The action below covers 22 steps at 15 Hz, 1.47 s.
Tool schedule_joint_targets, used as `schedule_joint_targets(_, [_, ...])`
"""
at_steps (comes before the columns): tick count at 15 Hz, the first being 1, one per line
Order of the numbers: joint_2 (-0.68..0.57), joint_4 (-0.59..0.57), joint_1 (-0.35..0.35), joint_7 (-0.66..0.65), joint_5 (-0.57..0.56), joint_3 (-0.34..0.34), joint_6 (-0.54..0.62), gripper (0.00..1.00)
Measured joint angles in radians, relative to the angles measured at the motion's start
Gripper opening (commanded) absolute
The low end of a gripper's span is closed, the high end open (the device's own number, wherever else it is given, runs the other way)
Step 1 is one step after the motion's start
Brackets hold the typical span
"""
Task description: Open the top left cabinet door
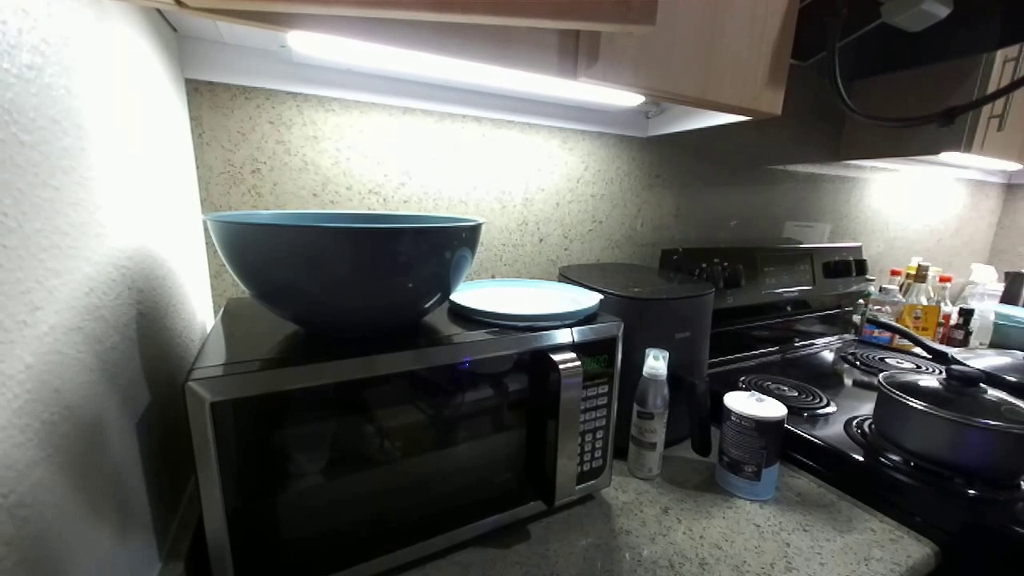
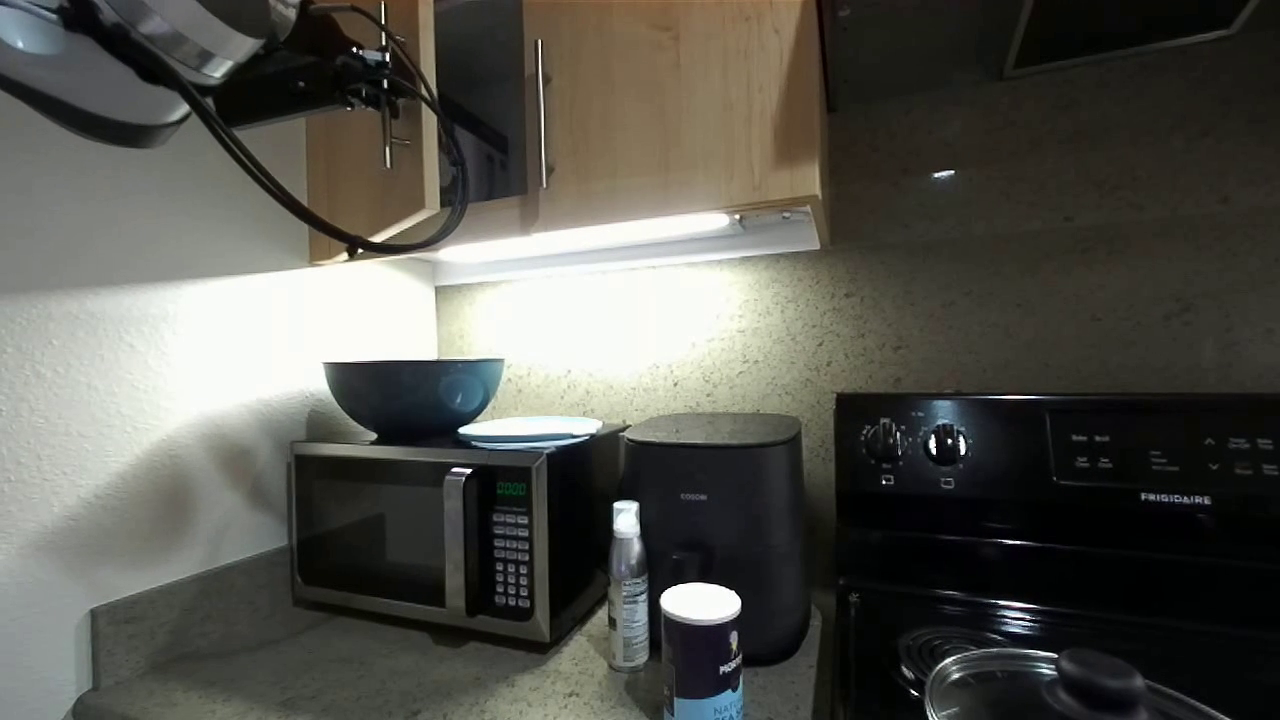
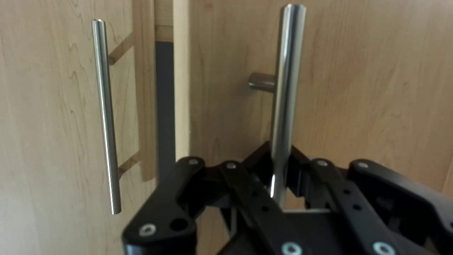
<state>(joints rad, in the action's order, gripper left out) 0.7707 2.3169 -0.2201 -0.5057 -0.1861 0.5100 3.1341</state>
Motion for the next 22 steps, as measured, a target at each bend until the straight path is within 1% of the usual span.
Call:
schedule_joint_targets(2, [0.055, 0.03, -0.031, -0.061, 0.0, 0.032, 0.018, 0.07])
schedule_joint_targets(6, [0.156, 0.066, -0.076, -0.164, -0.001, 0.087, 0.019, 0.07])
schedule_joint_targets(10, [0.222, 0.089, -0.097, -0.205, 0.0, 0.12, 0.026, 0.07])
schedule_joint_targets(12, [0.225, 0.09, -0.103, -0.207, 0.0, 0.123, 0.028, 0.07])
schedule_joint_targets(13, [0.222, 0.086, -0.106, -0.199, 0.022, 0.133, 0.028, 0.07])
schedule_joint_targets(15, [0.218, 0.083, -0.107, -0.156, 0.064, 0.144, 0.027, 0.07])
schedule_joint_targets(17, [0.219, 0.082, -0.106, -0.11, 0.083, 0.149, 0.025, 0.07])
schedule_joint_targets(19, [0.223, 0.076, -0.104, -0.079, 0.099, 0.155, 0.003, 0.07])
schedule_joint_targets(22, [0.245, 0.057, -0.106, -0.067, 0.116, 0.17, -0.06, 0.07])
